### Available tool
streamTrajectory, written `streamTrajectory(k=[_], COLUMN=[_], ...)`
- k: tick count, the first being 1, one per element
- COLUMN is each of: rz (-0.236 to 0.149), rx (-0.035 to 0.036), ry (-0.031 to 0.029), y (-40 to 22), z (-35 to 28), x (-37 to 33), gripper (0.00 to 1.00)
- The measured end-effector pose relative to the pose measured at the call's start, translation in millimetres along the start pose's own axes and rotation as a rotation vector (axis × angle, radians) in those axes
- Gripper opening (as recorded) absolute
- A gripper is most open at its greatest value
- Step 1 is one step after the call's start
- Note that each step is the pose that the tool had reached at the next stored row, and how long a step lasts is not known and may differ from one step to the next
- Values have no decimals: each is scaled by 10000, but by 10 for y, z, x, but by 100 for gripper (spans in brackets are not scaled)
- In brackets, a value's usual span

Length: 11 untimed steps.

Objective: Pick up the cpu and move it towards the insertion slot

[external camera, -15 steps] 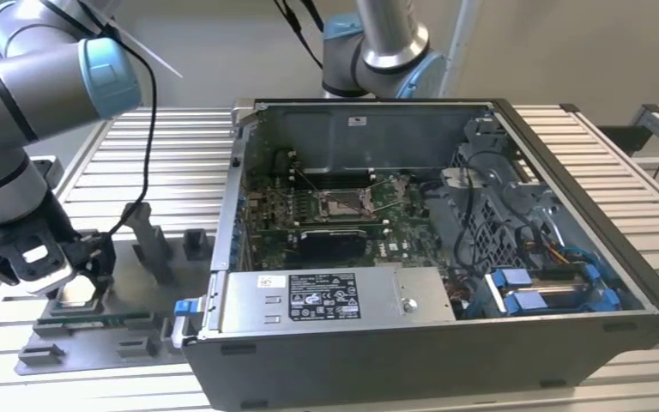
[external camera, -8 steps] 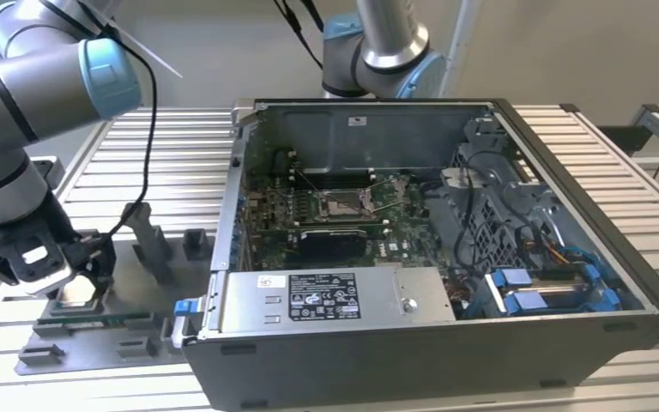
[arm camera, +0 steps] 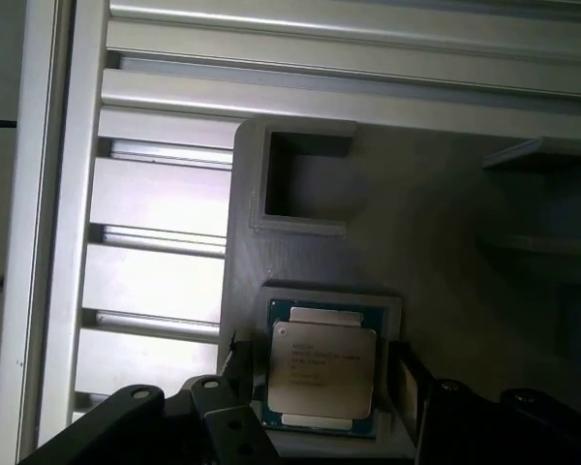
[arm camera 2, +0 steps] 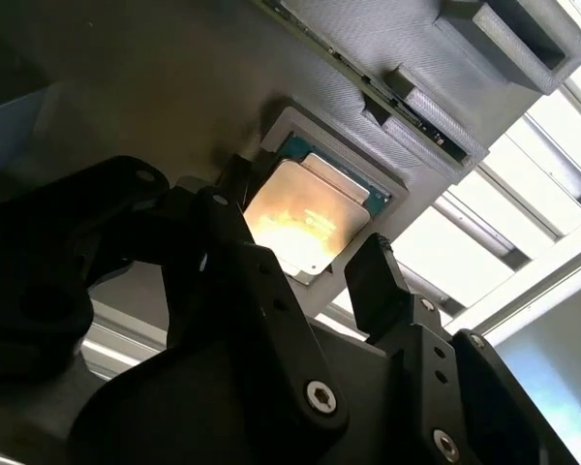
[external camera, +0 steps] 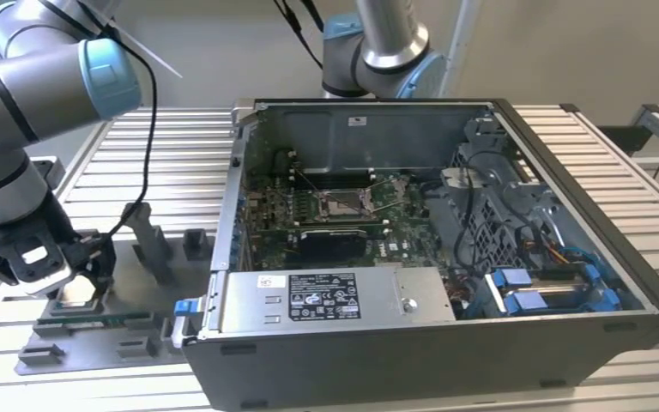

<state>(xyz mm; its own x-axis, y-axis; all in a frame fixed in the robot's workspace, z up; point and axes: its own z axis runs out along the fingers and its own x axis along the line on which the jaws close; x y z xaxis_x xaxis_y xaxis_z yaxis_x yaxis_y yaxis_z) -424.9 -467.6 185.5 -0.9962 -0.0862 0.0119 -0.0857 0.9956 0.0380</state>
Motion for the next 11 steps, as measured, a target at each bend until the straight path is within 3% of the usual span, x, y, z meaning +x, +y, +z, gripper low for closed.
streamTrajectory(k=[4,5,11], rz=[0,0,0], rx=[-1,-1,0], ry=[-1,-1,-1], y=[0,0,0], z=[1,1,2], x=[0,0,0], gripper=[100,0,0])
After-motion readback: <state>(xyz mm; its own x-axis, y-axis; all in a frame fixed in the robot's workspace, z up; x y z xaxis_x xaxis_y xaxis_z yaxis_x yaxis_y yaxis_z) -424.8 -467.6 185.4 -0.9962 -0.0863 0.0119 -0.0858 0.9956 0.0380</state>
